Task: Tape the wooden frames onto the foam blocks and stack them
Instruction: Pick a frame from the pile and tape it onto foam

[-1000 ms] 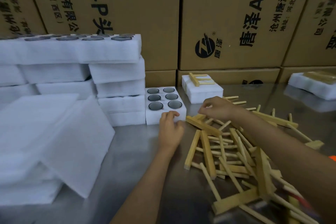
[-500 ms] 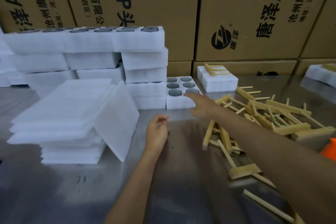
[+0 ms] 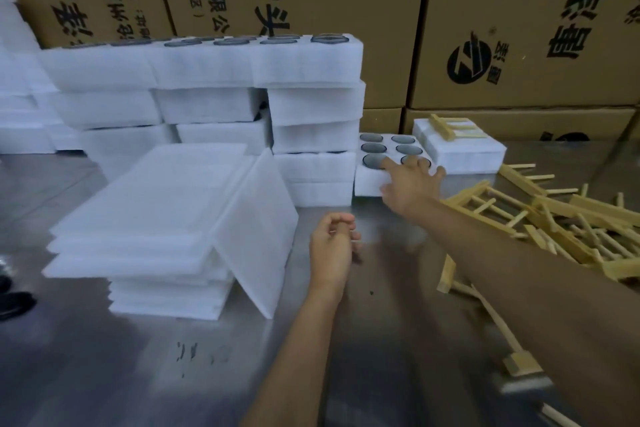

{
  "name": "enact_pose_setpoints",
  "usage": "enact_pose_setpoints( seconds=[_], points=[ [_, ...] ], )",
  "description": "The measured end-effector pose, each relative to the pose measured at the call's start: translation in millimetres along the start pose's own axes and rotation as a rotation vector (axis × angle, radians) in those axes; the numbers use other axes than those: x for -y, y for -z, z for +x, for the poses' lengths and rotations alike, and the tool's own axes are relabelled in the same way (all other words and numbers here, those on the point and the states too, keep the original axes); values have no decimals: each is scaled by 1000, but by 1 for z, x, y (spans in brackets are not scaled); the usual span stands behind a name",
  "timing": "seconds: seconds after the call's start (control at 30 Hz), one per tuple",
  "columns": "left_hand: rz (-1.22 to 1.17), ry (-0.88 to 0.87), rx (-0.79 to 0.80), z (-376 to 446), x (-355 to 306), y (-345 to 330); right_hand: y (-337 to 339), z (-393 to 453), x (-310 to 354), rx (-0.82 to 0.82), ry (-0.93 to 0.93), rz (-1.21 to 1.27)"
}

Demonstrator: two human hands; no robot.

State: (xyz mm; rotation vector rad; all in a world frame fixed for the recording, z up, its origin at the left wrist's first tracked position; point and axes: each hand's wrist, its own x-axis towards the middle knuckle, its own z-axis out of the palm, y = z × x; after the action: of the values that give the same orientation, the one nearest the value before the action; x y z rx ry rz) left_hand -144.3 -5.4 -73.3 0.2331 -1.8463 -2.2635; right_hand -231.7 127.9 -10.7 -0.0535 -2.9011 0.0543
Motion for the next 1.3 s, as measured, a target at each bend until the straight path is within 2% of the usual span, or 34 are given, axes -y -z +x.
enact_pose_setpoints(
  seconds=[0.13, 0.33, 0.43, 0.53, 0.63, 0.7, 0.77, 0.83, 0.9, 0.97, 1.0, 1.07, 1.2, 1.3],
  points=[
    [-16, 14, -15, -4, -2, 2, 45, -28, -6, -89, -18, 49],
    [-150, 60, -93, -23, -20, 4, 94, -133, -14, -132, 201, 143],
    [-353, 94, 20, -43, -26, 17, 92, -192, -4, -85, 311, 190],
    [-504, 199, 151, -60, -34, 40, 77, -236, 10, -6, 334, 223],
    [-358, 264, 149, -80, -38, 59, 61, -272, 18, 1, 334, 192],
    [-227, 213, 79, -91, -37, 69, 52, -291, 18, -21, 349, 180],
    [-4, 55, -1, -98, -36, 77, 46, -304, 14, -57, 327, 216],
    [242, -197, -135, -104, -37, 81, 43, -310, 11, -93, 302, 235],
    [383, -462, -313, -113, -43, 81, 41, -313, 9, -139, 279, 227],
    [475, -626, -493, -117, -44, 82, 40, -311, 9, -167, 268, 223],
    [485, -630, -557, -117, -44, 83, 40, -310, 9, -168, 265, 225],
    [457, -516, -623, -117, -41, 85, 39, -305, 8, -153, 256, 231],
    [370, -257, -634, -112, -29, 84, 40, -300, 6, -116, 270, 255],
    [415, -206, -590, -106, -24, 86, 41, -300, 1, -115, 318, 260]
  ],
)
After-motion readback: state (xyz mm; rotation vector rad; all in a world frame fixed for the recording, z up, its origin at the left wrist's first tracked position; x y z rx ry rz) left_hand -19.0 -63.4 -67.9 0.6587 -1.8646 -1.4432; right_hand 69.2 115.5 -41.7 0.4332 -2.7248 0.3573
